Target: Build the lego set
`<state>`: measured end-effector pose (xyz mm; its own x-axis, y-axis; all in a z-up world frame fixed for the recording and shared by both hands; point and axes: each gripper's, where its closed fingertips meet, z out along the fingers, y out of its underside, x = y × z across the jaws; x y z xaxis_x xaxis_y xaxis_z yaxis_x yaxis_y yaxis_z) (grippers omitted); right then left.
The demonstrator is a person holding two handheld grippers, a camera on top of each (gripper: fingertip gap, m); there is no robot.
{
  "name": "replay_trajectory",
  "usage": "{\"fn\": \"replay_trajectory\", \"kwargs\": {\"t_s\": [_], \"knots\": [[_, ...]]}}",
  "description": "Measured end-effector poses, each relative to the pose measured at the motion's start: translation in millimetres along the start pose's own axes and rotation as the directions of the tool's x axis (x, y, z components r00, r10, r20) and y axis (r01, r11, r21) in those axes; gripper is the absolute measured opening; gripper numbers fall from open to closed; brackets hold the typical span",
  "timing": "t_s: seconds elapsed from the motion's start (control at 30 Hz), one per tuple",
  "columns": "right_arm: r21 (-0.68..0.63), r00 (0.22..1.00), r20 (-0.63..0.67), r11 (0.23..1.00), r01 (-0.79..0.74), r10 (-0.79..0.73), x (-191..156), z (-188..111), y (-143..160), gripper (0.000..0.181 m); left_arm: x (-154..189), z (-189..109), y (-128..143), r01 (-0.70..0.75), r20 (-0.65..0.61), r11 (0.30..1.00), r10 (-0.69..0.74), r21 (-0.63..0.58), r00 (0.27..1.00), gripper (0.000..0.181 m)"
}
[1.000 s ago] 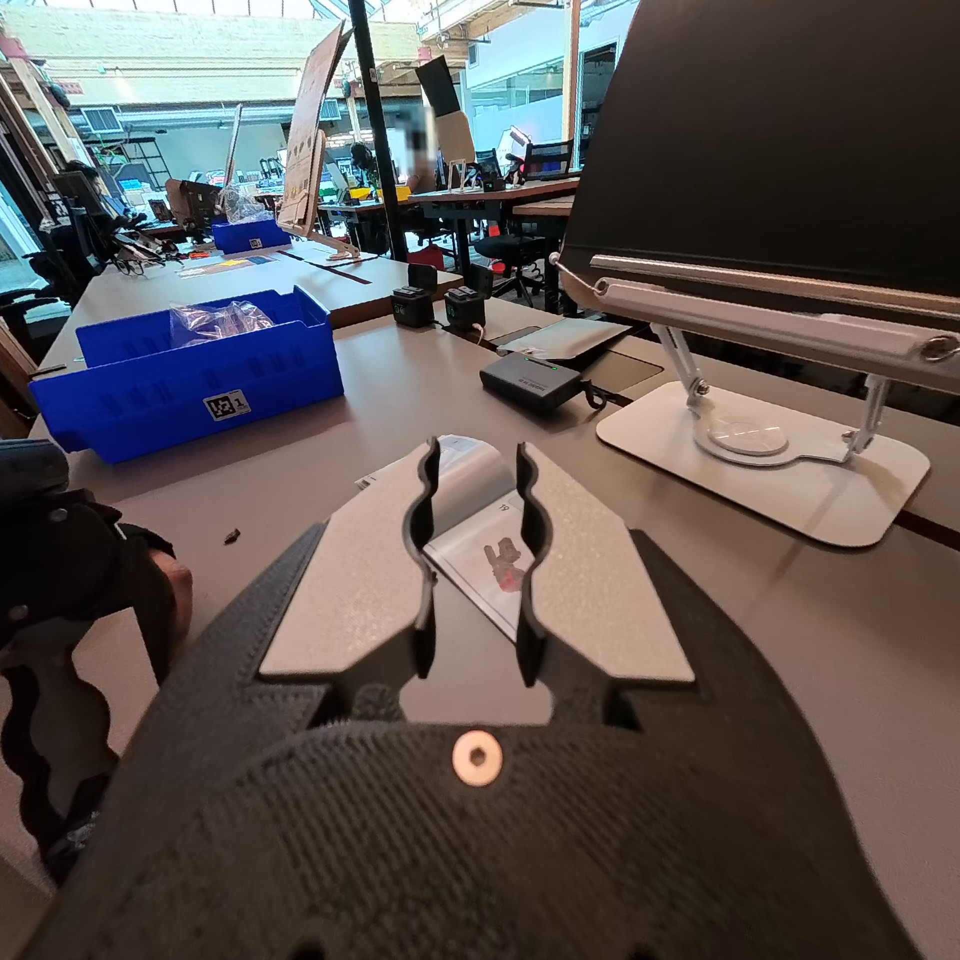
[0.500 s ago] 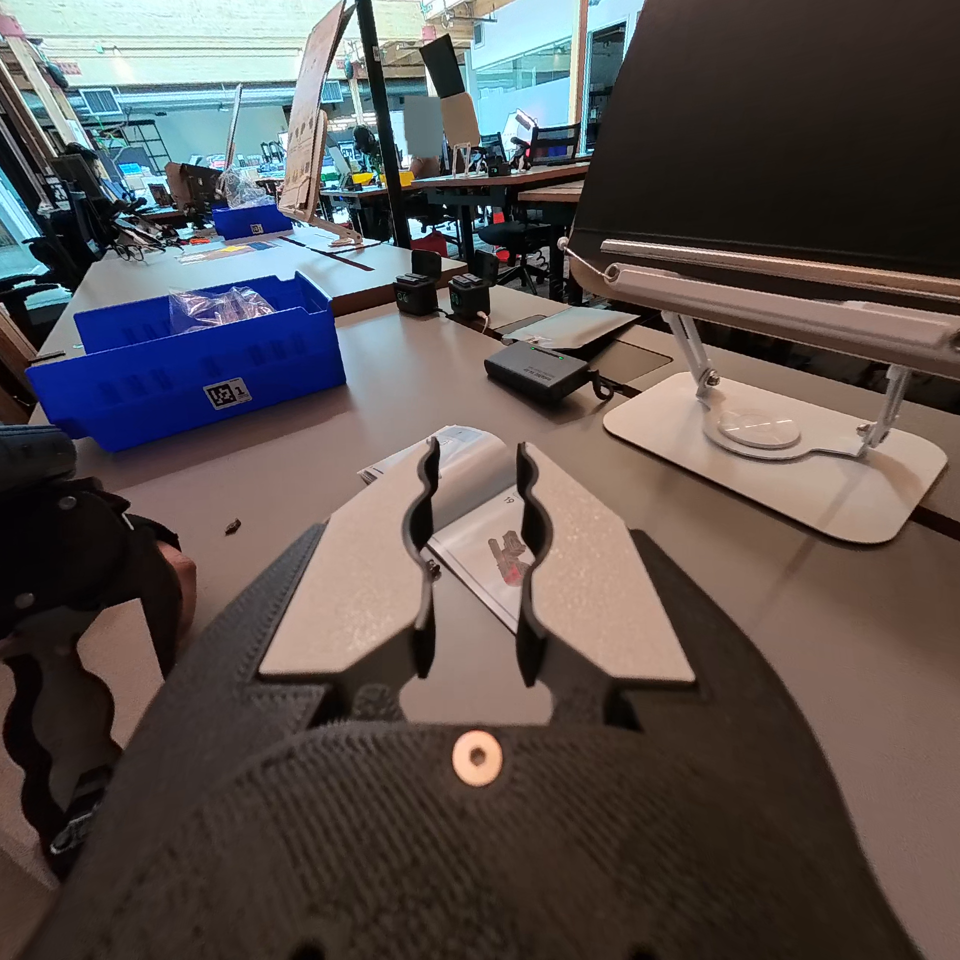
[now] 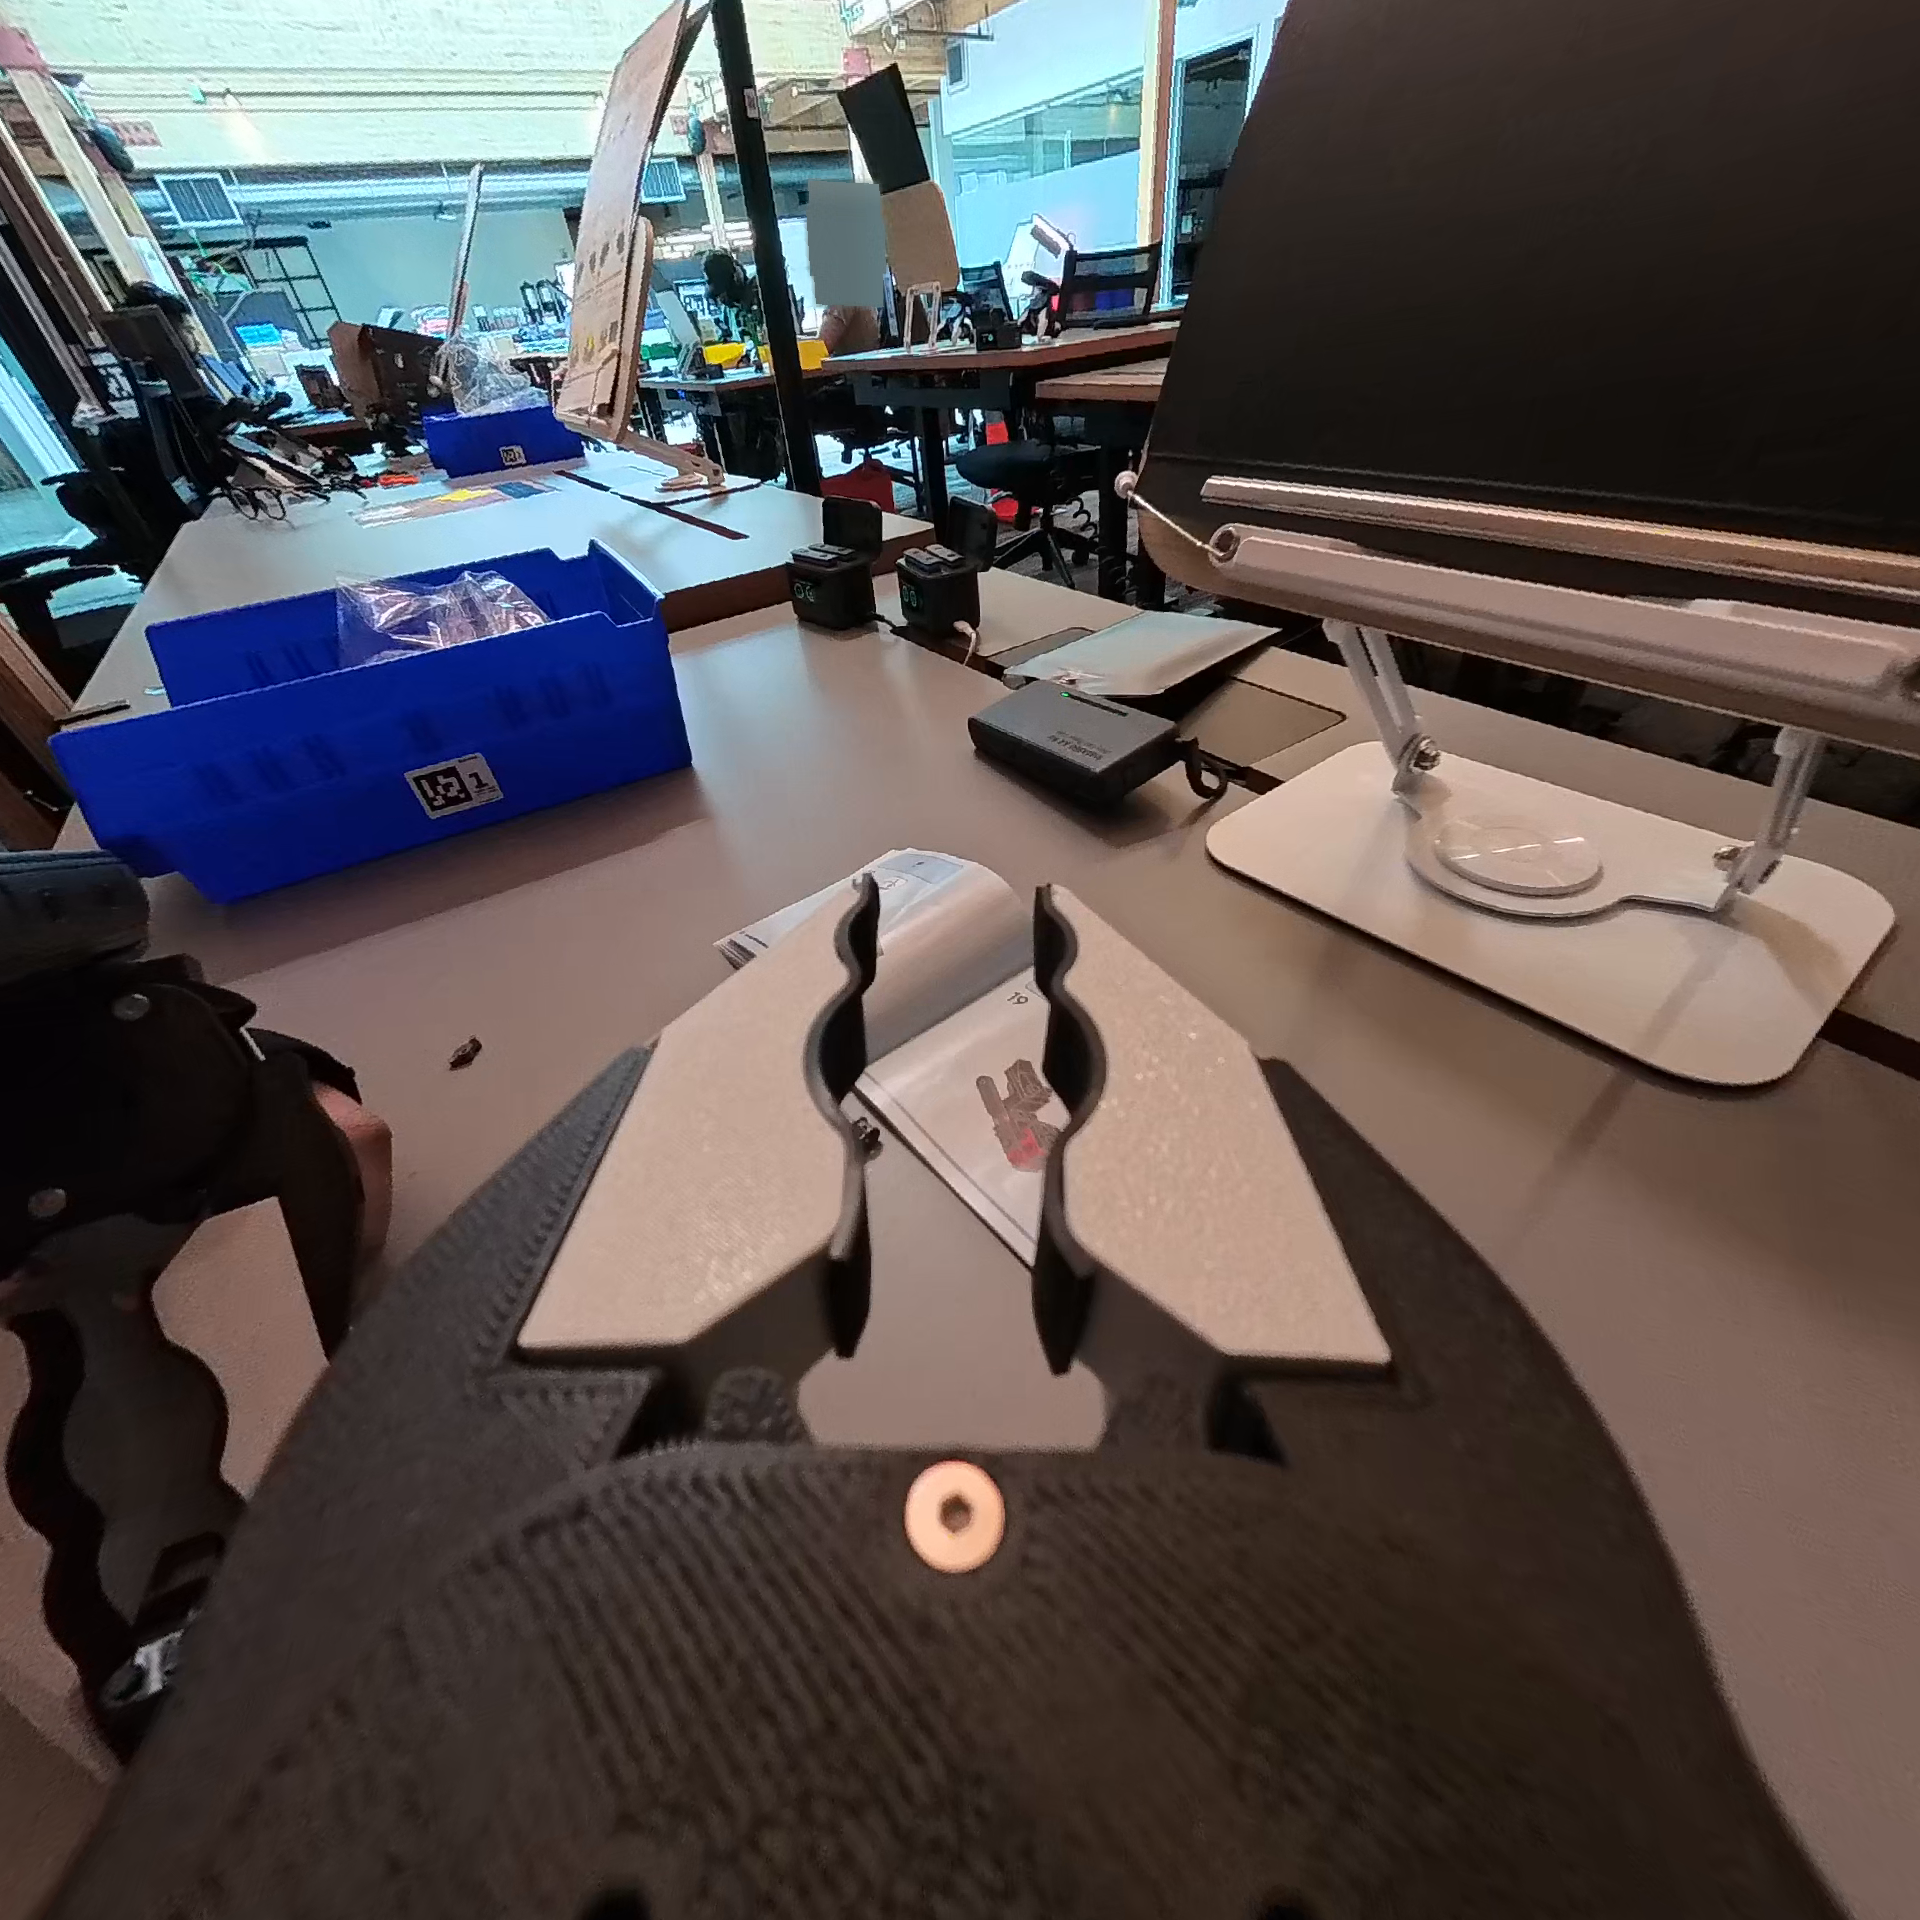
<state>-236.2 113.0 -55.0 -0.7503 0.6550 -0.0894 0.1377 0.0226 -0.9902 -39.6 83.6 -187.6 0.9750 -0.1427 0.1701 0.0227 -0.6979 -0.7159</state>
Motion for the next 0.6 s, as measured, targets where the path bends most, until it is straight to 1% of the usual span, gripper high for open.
{"fn": "replay_trajectory", "kwargs": {"t_s": [0.03, 0.6], "knots": [[-0.001, 1.000, 0.000, 1.000, 0.001, -0.001, -0.1, 0.2, 0.2, 0.029, 0.0, 0.0, 0.0, -0.002, 0.002, 1.000, 0.002, 0.000, 1.000, 0.026], [-0.016, 1.000, -0.001, 1.000, 0.004, -0.004, -0.8, 1.2, 1.7, 0.028, -0.4, 0.3, 0.1, 0.003, -0.002, 1.000, -0.003, 0.000, 1.000, 0.026]]}}
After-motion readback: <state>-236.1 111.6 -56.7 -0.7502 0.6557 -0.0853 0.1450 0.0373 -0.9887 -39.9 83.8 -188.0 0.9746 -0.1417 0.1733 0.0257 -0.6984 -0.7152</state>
